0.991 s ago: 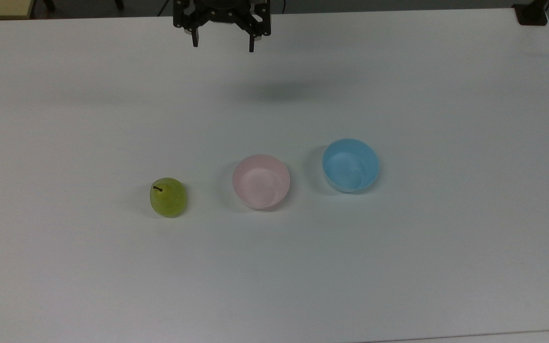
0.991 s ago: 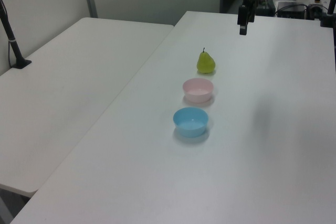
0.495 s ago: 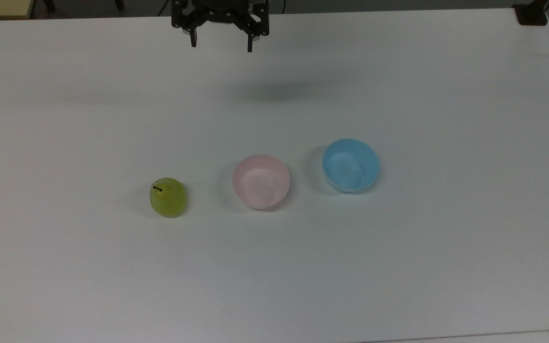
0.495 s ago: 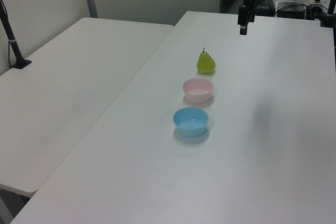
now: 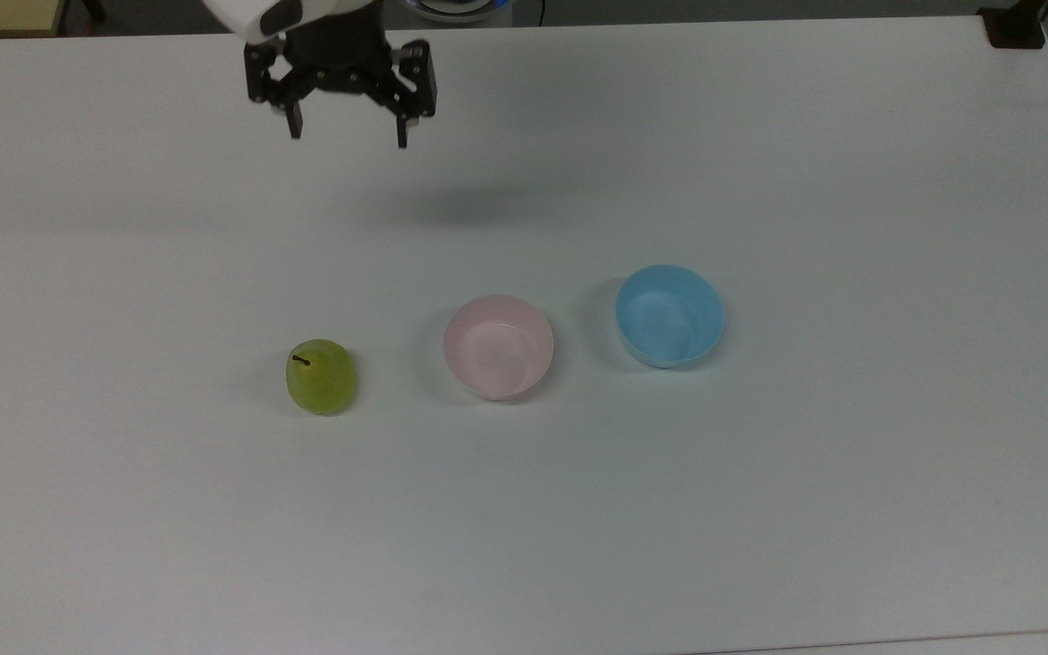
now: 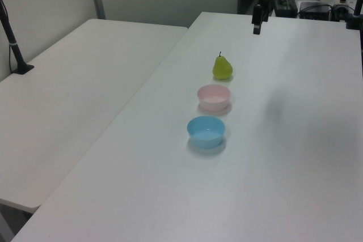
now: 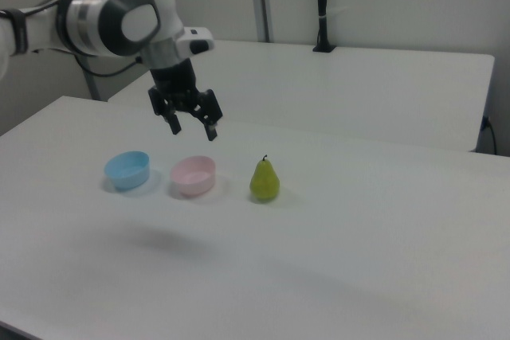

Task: Place the pear in the bowl
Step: 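Move the open gripper down over the green pear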

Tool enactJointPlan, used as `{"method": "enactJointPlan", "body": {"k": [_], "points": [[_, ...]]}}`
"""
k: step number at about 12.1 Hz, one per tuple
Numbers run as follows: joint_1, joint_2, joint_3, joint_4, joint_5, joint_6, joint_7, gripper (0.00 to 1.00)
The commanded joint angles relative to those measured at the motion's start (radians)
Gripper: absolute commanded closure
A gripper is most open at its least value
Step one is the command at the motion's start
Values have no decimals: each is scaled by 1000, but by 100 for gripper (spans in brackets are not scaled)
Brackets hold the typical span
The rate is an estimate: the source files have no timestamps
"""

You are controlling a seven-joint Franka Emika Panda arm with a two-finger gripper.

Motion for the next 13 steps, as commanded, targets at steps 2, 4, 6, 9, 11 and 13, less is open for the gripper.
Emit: {"method": "enactJointPlan", "body": {"k": [2,4,6,9,11,13], "points": [[-34,135,-5,54,-5,140,-41,0],[-40,191,-5,60,-45,208,-39,0],[-51,243,-5,77,-57,266,-36,0],[-64,335,-5,82,-95,410,-34,0],[-66,378,-5,82,-97,487,-33,0],[-66,409,-5,82,-99,526,-33,0]]}}
